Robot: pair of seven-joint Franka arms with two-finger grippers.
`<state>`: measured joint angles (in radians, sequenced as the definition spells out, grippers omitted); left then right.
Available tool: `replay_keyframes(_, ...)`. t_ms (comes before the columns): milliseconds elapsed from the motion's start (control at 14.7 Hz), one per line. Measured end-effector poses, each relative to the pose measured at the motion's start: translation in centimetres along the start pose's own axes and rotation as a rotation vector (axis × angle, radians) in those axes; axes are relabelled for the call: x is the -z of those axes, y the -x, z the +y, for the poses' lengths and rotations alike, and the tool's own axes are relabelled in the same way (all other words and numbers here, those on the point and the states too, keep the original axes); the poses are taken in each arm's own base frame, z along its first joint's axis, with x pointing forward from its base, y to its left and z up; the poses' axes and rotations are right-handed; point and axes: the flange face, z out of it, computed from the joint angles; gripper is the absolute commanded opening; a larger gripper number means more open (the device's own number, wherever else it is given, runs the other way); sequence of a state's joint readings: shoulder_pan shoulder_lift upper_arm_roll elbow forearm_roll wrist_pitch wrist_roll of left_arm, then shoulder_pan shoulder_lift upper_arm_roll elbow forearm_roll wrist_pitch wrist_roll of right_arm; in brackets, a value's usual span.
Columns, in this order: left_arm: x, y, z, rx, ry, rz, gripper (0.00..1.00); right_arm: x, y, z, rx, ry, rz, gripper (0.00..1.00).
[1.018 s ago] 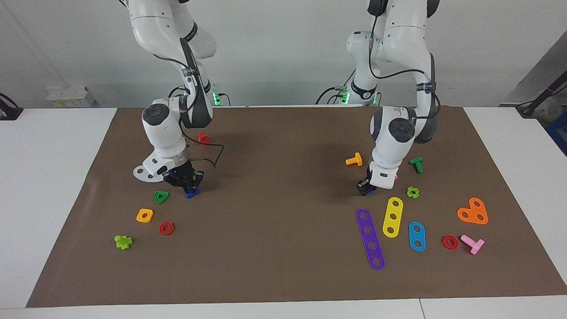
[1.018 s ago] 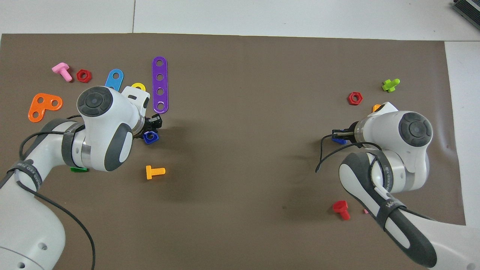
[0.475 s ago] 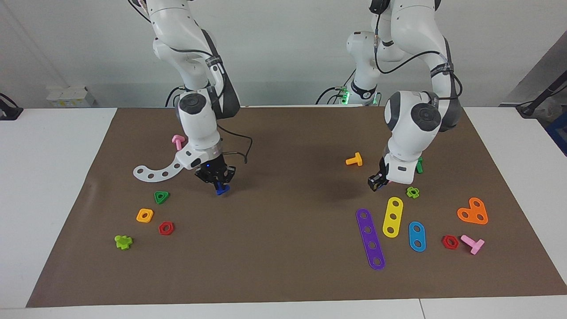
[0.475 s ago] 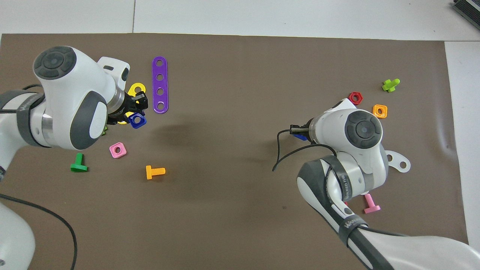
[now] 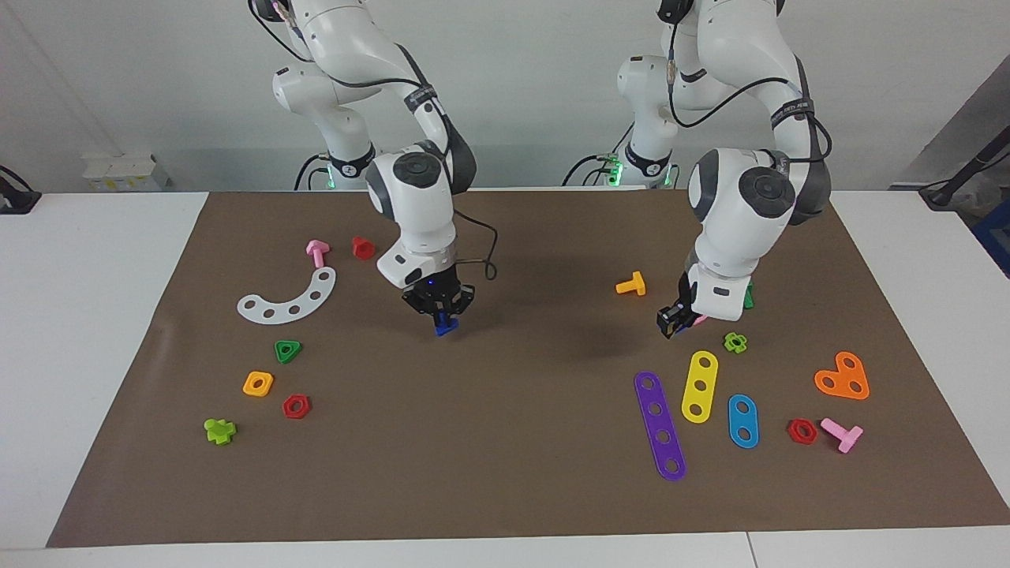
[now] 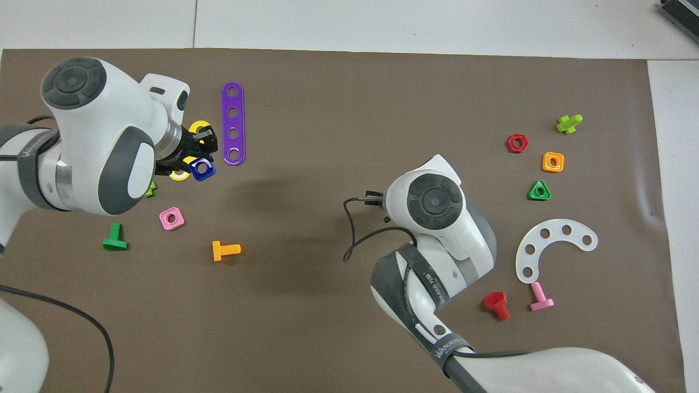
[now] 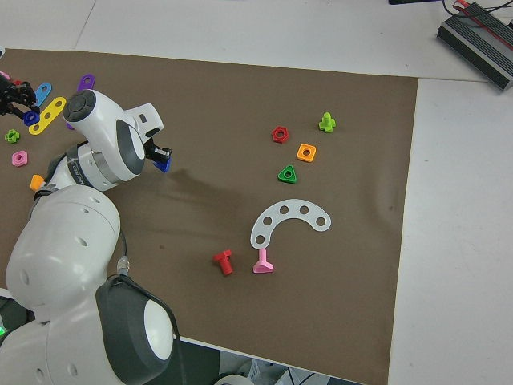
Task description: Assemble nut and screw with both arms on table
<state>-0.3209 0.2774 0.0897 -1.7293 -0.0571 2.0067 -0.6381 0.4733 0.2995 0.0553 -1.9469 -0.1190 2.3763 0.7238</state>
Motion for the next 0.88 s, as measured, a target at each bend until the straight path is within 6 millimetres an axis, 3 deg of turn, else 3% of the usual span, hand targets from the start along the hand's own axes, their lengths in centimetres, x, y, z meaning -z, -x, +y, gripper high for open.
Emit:
replay_keyframes(136,0.0,0.1,0.2,0.003,0.003,-0.002,0.00,-1.9,1.4,-3.7,-0.019,0.030,0.015,0.00)
replay_keyframes(271,0.0,0.2,0.3,0.032,0.006,-0.001,0.00,-3.6,2.2,-5.6,-0.028,0.052,0.023,0.04)
replay_keyframes(339,0.1,0.2,0.4,0.043,0.011,0.004,0.00,-3.4,2.1,-5.8,-0.028,0.060,0.021,0.51)
replay_keyframes(407,0.2,0.1,0.5,0.052,0.020,0.012,0.00,-3.3,2.1,-5.8,-0.027,0.062,0.019,0.88)
replay_keyframes(475,0.3,0.0,0.6,0.065,0.032,0.017,0.00,-3.3,2.1,-5.8,-0.027,0.064,0.018,1.00)
replay_keyframes(747,0.0,0.7,1.6,0.067,0.056,0.011,0.00,-2.9,1.5,-5.5,-0.038,0.061,0.026,1.00)
replay_keyframes(882,-0.8,1.8,2.4,-0.023,0.046,0.001,0.00,-1.1,-0.2,-4.0,-0.072,0.059,0.042,1.00)
